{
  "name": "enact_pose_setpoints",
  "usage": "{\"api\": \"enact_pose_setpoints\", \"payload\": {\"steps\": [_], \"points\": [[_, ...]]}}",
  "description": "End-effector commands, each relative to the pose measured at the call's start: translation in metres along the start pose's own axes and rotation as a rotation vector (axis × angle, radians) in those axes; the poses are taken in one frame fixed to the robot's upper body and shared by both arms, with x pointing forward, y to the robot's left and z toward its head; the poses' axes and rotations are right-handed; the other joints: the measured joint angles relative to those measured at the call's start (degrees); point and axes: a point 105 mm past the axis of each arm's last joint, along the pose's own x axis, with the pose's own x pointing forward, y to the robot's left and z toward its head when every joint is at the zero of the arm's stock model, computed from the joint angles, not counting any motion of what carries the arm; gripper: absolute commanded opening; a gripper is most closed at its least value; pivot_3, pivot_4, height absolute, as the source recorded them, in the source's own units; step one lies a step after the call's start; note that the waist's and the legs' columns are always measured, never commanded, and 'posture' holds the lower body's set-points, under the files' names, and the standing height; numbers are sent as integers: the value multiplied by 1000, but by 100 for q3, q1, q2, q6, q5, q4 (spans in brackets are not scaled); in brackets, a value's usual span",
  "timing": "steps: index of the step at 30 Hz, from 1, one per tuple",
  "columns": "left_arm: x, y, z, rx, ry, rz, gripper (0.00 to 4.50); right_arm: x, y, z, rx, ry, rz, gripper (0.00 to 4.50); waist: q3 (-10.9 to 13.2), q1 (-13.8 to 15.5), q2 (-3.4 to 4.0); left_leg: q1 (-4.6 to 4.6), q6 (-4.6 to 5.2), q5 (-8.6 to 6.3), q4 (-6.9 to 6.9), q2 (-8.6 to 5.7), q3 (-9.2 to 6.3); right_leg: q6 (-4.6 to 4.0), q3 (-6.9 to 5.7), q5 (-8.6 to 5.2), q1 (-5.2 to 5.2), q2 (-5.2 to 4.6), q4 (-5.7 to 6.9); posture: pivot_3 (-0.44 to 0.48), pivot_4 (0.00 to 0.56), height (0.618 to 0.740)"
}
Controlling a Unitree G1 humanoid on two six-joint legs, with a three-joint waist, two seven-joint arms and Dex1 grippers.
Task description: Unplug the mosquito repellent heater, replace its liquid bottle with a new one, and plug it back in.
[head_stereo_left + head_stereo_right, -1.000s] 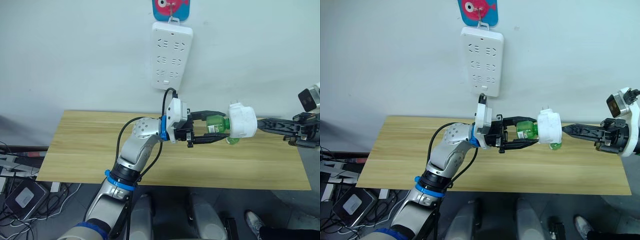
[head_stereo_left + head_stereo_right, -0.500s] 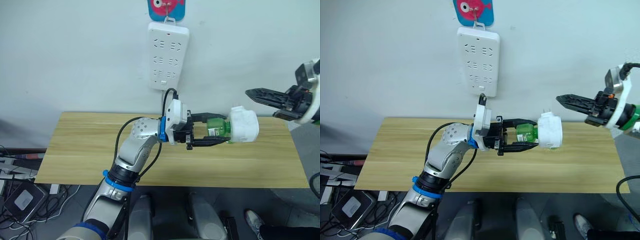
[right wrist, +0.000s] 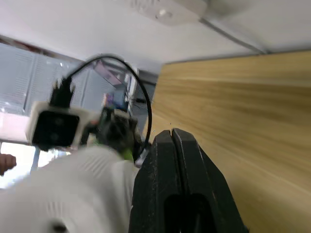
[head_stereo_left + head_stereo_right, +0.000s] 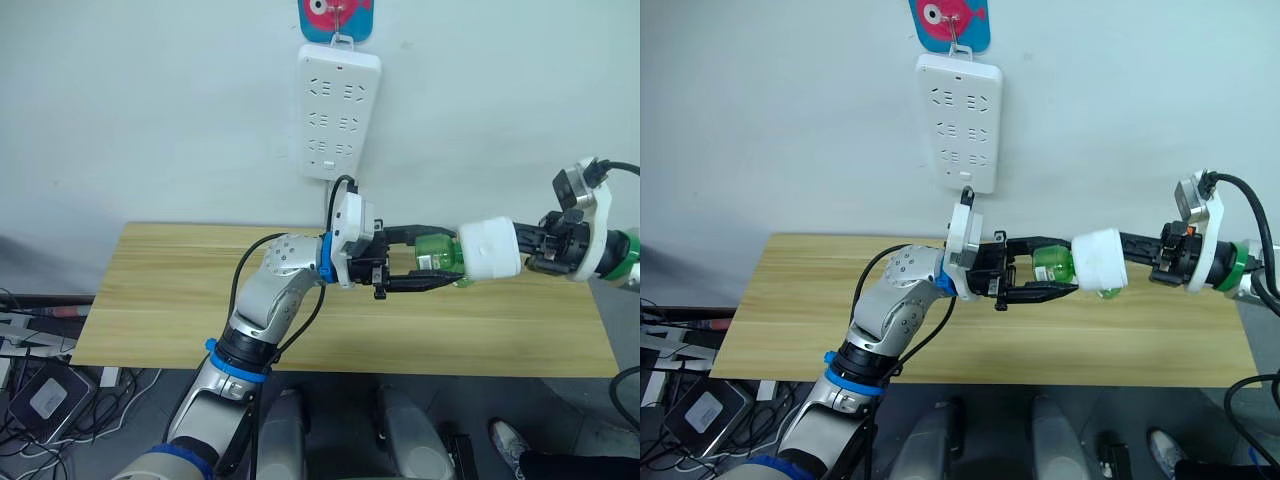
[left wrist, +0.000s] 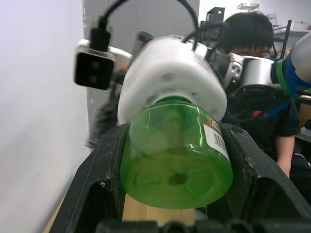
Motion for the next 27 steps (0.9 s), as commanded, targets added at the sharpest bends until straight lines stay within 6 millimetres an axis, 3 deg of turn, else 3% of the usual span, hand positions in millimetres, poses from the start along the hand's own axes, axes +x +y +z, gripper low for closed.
{"api": "enact_pose_setpoints", "payload": {"steps": [1,8,14,22,27], "points": [[3,3,9,26,-18,19,2300,-4,26,-11,-70,70,100,23,0,-8,0,1,0,0,0,1,0,0,0,0,0,1,0,-126,294,740],[3,6,7,31,-7,33,2300,-11,44,-27,-106,147,177,23,0,-8,0,2,0,0,2,0,2,0,2,0,0,2,1,-141,296,740],[3,5,-1,39,14,26,2300,-8,69,-28,-190,192,286,23,0,-12,0,2,0,0,2,0,2,0,2,0,0,2,1,-154,298,740],[3,1,-6,47,26,-1,2300,3,82,-6,-277,149,305,23,0,-22,0,1,0,0,2,0,1,0,2,0,0,1,-1,-169,304,740],[2,-4,-7,36,22,-32,2300,12,76,12,-282,75,254,23,0,-25,0,1,0,0,3,1,2,0,2,0,0,1,0,-170,307,740]]}}
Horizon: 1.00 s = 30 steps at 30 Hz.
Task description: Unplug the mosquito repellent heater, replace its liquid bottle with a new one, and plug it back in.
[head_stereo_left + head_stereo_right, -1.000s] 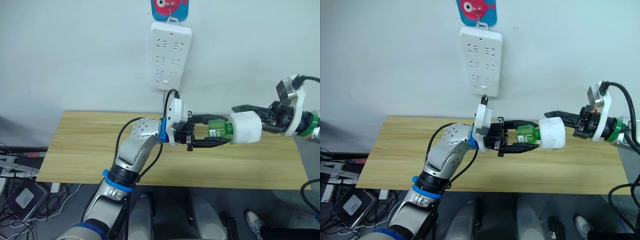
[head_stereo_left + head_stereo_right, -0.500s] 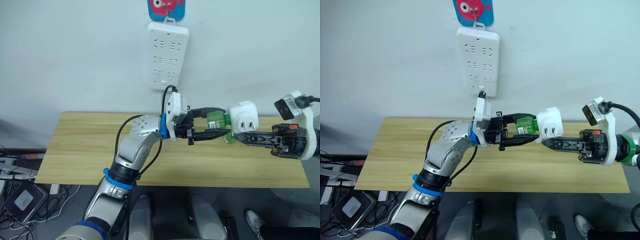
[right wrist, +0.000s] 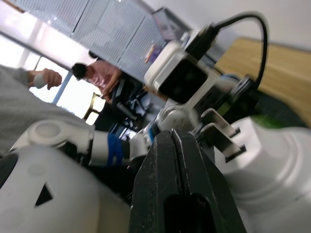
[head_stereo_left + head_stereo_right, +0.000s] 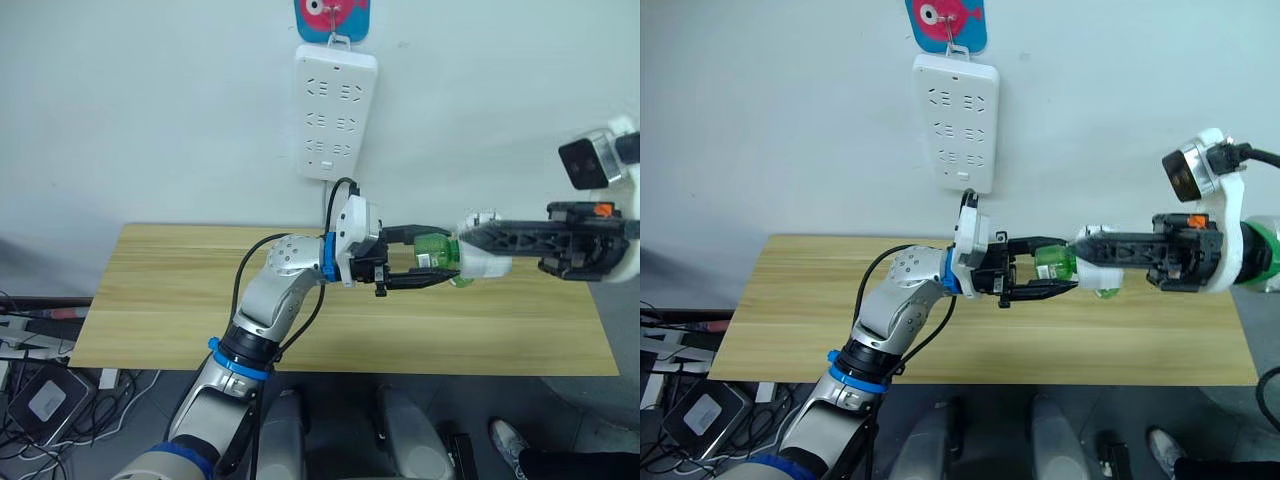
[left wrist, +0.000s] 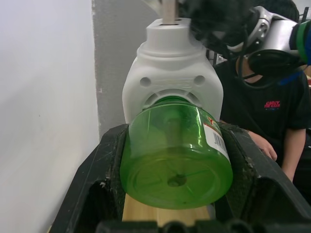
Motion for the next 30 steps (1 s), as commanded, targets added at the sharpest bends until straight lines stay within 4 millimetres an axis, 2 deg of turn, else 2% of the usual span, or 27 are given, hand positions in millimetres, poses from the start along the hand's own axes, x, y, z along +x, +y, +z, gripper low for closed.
{"api": "enact_pose_setpoints", "payload": {"steps": [1,11,15,25,30], "points": [[4,-8,8,18,-36,-50,2300,1,-5,10,-3,-49,-34,23,0,0,0,0,0,0,0,0,-1,0,-1,0,0,0,0,-169,307,740],[3,-19,15,-19,-46,-107,2300,2,-43,2,116,-91,-189,23,0,3,0,-2,0,0,0,0,-2,0,-2,0,0,-2,1,-143,309,740],[2,-20,16,-24,-45,-105,2300,4,-44,-5,132,-68,-187,23,0,5,0,-2,0,0,0,0,-3,0,-3,0,0,-1,1,-141,309,740],[3,-18,16,-24,-48,-93,2300,6,-45,-8,122,-71,-205,23,0,7,0,-2,0,0,0,0,-3,0,-2,0,0,-1,0,-143,302,740],[-2,-14,9,-1,-17,-62,2300,-6,-38,30,67,-209,-192,23,0,-4,0,-1,0,0,0,0,-1,0,1,0,-1,-1,1,-143,301,740]]}}
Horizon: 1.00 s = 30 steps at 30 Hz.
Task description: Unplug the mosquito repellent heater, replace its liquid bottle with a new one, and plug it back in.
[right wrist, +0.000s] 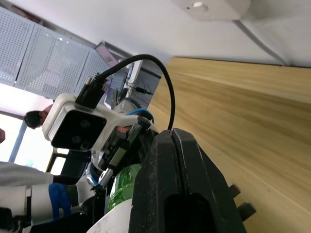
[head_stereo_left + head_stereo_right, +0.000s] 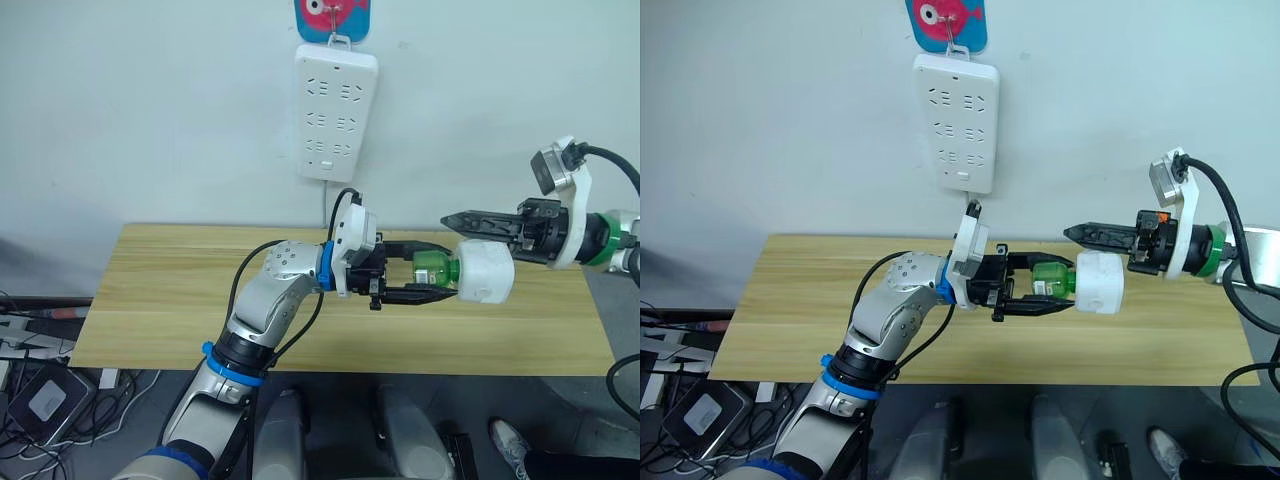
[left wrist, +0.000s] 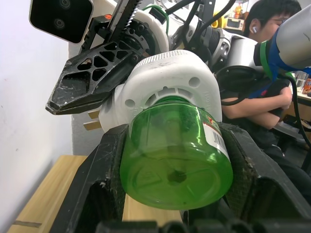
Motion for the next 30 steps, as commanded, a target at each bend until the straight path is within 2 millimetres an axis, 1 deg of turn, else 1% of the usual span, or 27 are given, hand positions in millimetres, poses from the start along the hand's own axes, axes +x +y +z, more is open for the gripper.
{"api": "enact_pose_setpoints", "payload": {"steps": [1,2,4,5,7,8,10,13,15,18,19,22,25,30], "points": [[-1,-1,8,75,-19,6,2300,-11,22,33,-65,-114,68,23,0,-2,0,2,0,0,0,0,0,0,0,0,0,0,1,-143,299,740],[-4,3,7,90,-13,28,2300,-15,30,42,-82,-134,97,23,0,-1,0,2,0,0,0,0,0,0,1,0,0,0,1,-144,299,740],[-9,9,6,120,-8,64,2300,-19,40,52,-104,-150,131,23,0,2,0,1,0,0,-2,0,0,0,0,0,-1,1,0,-148,299,740],[-12,12,5,170,-1,77,2300,-23,42,52,-116,-144,127,23,0,8,0,1,0,0,-2,0,0,0,-1,0,-1,1,-1,-151,297,740],[-17,17,5,253,12,93,2300,-35,38,41,-110,-101,88,391,0,37,1,-1,1,0,-4,1,-2,0,-4,0,-1,0,-4,-151,297,740],[-19,18,5,300,17,91,2300,-42,33,35,-90,-85,59,624,-1,80,1,-4,0,0,-6,0,-5,-1,-6,0,-1,0,-7,-151,297,740],[-20,20,5,352,16,89,2300,-51,24,26,-60,-69,10,1287,-1,106,1,-16,1,0,-5,-1,-11,-1,-8,0,-1,0,-20,-155,295,740],[-21,27,12,424,-10,105,2300,-61,11,6,-11,-37,-68,2410,-2,135,3,-18,2,-1,-1,-11,-3,-1,-1,1,-2,-11,-20,-162,296,740],[-20,28,14,460,-20,95,2300,-62,5,-3,12,-27,-88,3184,-2,130,3,-18,2,-1,2,-13,-2,1,1,1,-1,-11,-16,-165,296,740],[-18,28,16,493,-31,75,2300,-60,2,-11,25,-26,-81,4202,-2,81,3,-11,2,0,4,-11,-1,1,3,2,-1,-9,-5,-166,298,740],[-17,29,16,499,-34,72,2300,-59,3,-13,26,-23,-74,4446,-2,55,3,-11,2,0,4,-10,-1,1,4,2,-1,-7,-3,-166,298,740],[-14,26,18,512,-48,42,2300,-55,3,-18,38,-17,-43,4446,-2,-16,3,-8,2,0,3,-5,-1,1,4,2,-1,0,-1,-167,300,740],[-12,25,18,512,-51,29,2300,-54,5,-18,47,-12,-4,4446,-2,-17,3,-5,2,1,2,-2,-2,1,4,1,-1,4,1,-166,303,740],[-10,23,17,507,-57,16,2300,-54,10,-14,70,-1,70,4446,-2,-12,3,-6,2,1,3,-5,-1,2,6,1,-1,2,0,-169,302,740]]}}
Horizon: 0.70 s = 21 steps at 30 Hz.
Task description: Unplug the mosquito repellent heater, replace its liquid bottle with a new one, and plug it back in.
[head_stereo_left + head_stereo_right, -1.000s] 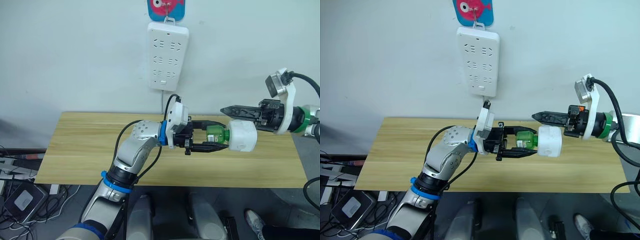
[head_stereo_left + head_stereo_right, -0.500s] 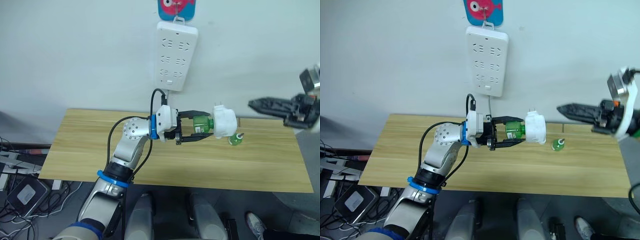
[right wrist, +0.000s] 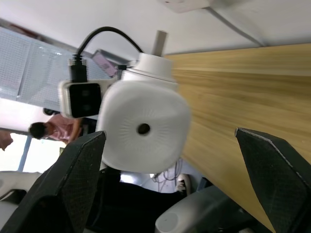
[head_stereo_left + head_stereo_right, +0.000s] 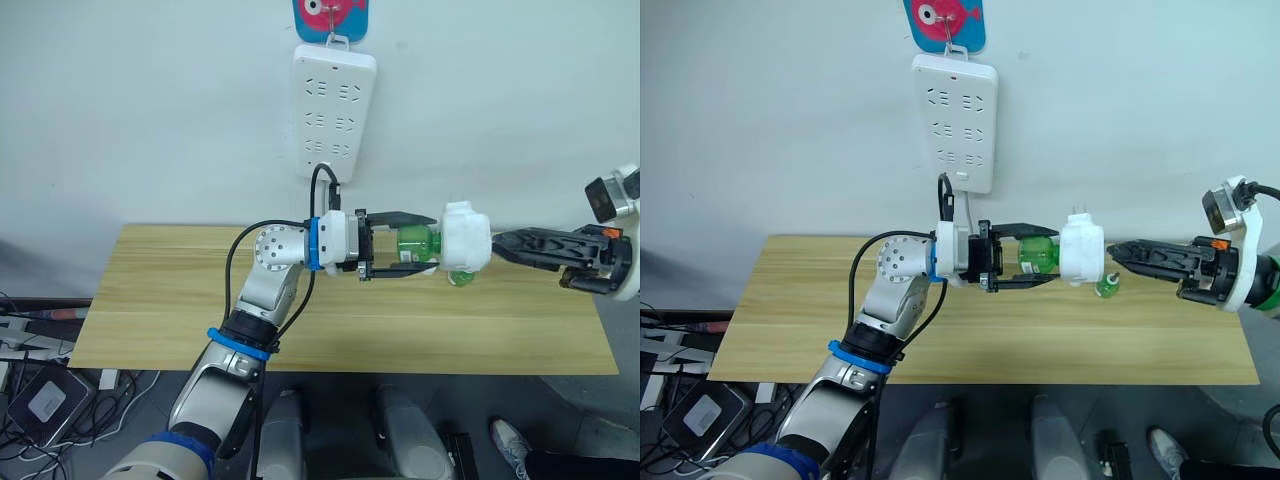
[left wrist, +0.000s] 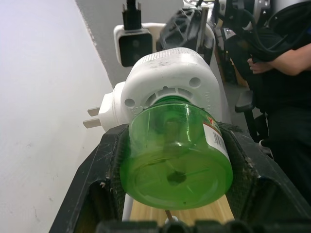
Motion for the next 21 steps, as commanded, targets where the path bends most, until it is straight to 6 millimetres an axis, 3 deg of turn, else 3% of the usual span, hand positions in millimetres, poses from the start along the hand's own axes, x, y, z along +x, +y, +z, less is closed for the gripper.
{"api": "enact_pose_setpoints", "payload": {"steps": [1,15,21], "points": [[6,1,12,40,-49,-14,2300,-1,13,5,-9,4,77,4446,0,6,0,0,0,0,0,1,-2,0,-2,0,0,0,-1,-169,302,740],[13,-3,17,61,-75,-46,2300,14,2,-4,6,22,45,4446,0,9,0,-1,0,0,0,1,-2,0,-3,0,0,0,0,-163,302,740],[14,-9,16,56,-70,-73,2300,22,11,-6,-17,35,111,4446,0,9,0,-1,0,0,0,1,-3,0,-3,0,0,0,1,-165,302,740]]}}
